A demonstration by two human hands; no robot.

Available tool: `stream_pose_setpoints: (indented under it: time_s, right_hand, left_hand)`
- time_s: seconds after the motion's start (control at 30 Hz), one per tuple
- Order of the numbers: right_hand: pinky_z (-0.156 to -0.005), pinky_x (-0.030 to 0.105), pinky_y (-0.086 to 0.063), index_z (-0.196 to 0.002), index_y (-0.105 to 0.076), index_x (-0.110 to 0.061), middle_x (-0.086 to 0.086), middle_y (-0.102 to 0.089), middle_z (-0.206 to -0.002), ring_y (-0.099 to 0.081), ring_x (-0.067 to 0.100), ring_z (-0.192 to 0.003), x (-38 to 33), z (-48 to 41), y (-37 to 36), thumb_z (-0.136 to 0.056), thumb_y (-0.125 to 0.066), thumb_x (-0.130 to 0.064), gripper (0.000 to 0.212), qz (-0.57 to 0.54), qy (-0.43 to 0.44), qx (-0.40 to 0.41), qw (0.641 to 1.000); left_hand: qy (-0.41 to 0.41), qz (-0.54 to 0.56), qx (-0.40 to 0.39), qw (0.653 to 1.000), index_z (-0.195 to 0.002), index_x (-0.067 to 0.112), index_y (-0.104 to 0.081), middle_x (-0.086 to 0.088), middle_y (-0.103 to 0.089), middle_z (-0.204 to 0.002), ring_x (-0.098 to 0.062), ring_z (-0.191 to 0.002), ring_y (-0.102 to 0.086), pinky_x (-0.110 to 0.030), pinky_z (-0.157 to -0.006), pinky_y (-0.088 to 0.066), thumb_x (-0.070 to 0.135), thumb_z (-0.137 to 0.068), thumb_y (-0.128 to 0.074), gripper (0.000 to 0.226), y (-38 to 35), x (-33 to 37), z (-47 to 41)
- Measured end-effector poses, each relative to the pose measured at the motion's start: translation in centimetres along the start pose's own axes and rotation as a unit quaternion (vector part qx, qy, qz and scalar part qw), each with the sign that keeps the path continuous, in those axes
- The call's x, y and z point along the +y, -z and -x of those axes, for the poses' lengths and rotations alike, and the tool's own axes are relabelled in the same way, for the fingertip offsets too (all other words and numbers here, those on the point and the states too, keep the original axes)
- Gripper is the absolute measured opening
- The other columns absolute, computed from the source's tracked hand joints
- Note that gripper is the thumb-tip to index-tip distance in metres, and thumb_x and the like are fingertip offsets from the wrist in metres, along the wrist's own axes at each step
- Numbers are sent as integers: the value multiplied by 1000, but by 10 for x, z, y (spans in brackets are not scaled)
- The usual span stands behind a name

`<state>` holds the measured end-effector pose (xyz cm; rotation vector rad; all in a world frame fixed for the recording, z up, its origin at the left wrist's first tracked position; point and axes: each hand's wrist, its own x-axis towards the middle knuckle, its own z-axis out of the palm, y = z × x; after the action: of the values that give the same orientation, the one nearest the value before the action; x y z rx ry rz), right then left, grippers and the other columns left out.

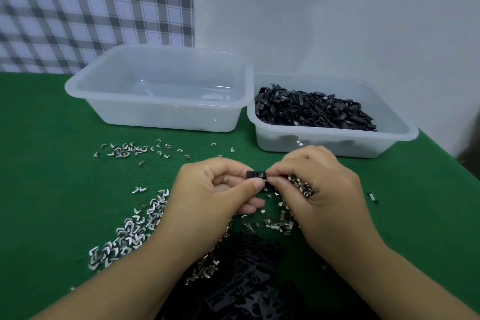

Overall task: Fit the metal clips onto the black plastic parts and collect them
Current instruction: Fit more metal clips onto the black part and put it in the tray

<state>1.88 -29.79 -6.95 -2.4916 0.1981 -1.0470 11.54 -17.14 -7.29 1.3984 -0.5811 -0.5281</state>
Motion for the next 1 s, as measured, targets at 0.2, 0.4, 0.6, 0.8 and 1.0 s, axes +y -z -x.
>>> stream_pose_setpoints:
  time_s: [0.2, 0.4, 0.6, 0.8, 1.0]
  right_hand:
    - [-72, 22, -43, -79, -69, -16, -7, -58, -79, -55, 14, -81, -3, -1, -2, -76, -72, -7, 10, -46, -20, -18, 999]
    - [-70, 6, -36, -77, -66, -25, -15, -51, -79, -50, -1, -77, -6, -6, 2, -75, -73, -8, 19, -101, -104, -34, 989]
    - [-67, 6, -36, -75, -69, -27, -13, -52, -76, -51, -3, -73, -13, -9, 4, -75, -73, -10, 17, -123, -118, -36, 985]
    - [-68, 9, -35, -75, -68, -25, -10, -53, -76, -50, 2, -74, -13, -10, 3, -78, -71, -9, 16, -114, -124, -47, 985]
    - [-70, 13, -37, -77, -68, -24, -11, -53, -76, -52, 7, -79, -15, -10, 1, -78, -71, -11, 14, -114, -113, -44, 986]
  left_hand:
    - [-7, 1, -9, 1000, -74, 12, -71, -11, -72, -64, -21, -59, -72, -19, -51, -54, 3, -72, -75, 10, 1, -2, 0]
    - [-64, -20, 1, 998, -81, 19, -75, -5, -75, -69, -17, -66, -73, -17, -60, -55, -4, -77, -71, 23, -1, -3, 2]
    - [-98, -62, 52, 992, -79, 28, -73, 0, -74, -65, -15, -62, -73, -20, -60, -57, 0, -76, -71, 28, -3, -4, 4]
    - [-115, -71, 31, 990, -82, 27, -73, 1, -74, -67, -14, -63, -73, -19, -61, -56, -1, -77, -72, 29, -3, -3, 6]
    - [-100, -49, 38, 993, -77, 21, -73, -2, -73, -66, -16, -61, -73, -19, -59, -56, -5, -77, -70, 27, -3, -2, 5]
